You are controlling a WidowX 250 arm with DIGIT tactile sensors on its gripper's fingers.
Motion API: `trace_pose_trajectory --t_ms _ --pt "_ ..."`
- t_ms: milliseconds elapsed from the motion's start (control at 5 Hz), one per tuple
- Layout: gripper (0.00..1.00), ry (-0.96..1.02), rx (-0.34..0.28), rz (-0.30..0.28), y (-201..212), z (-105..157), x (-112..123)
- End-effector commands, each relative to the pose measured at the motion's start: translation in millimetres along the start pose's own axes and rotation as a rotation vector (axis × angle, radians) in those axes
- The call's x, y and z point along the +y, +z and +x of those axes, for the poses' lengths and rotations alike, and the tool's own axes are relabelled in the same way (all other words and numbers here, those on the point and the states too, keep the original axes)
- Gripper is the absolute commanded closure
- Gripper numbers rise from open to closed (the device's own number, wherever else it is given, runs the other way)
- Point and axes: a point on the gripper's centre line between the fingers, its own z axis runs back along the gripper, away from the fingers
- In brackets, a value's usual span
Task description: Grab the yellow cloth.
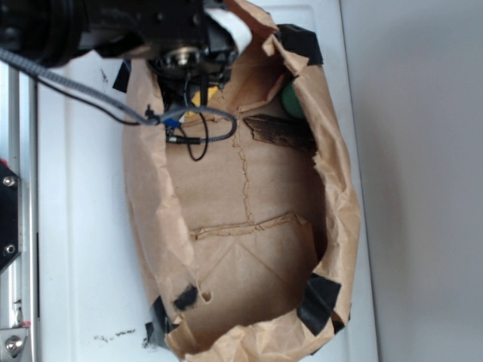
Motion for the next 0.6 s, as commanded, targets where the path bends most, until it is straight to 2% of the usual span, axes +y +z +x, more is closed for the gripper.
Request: trace_pose_trajectory --t_ms 0,200,400 --pt "0.0 0.049 0.034 0.075 -27.1 -2.4 11.3" --pt "0.62 0.048 0.023 0.068 -29.3 3.6 9.9" --pt "1.0 0.052 0.017 0.057 -24.6 7.0 10.4"
